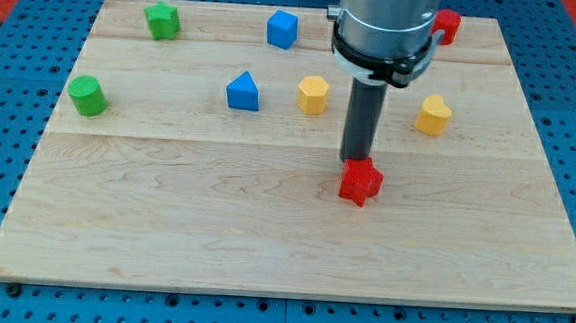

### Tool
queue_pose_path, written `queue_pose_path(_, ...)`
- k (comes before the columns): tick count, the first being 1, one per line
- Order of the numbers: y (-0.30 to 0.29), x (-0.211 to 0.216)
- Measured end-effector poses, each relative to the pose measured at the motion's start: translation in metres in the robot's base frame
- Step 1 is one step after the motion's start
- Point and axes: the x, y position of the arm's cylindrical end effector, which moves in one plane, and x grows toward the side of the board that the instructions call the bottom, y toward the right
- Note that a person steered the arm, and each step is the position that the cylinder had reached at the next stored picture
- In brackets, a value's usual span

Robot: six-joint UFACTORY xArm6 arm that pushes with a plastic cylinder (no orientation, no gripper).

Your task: Push the red star towards center left

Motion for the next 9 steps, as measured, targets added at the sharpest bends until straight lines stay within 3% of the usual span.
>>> queue_pose_path(1, 0.039, 0.014)
queue_pose_path(2, 0.038, 0.043)
queue_pose_path(3, -0.049, 0.028)
queue_pose_path(4, -0.075, -0.015)
queue_pose_path(5, -0.152, 0.000)
queue_pose_path(6, -0.135, 0.019)
queue_pose_path(7, -0.077, 0.021)
queue_pose_path(8, -0.114, 0.069)
queue_pose_path(9, -0.175, 0.067)
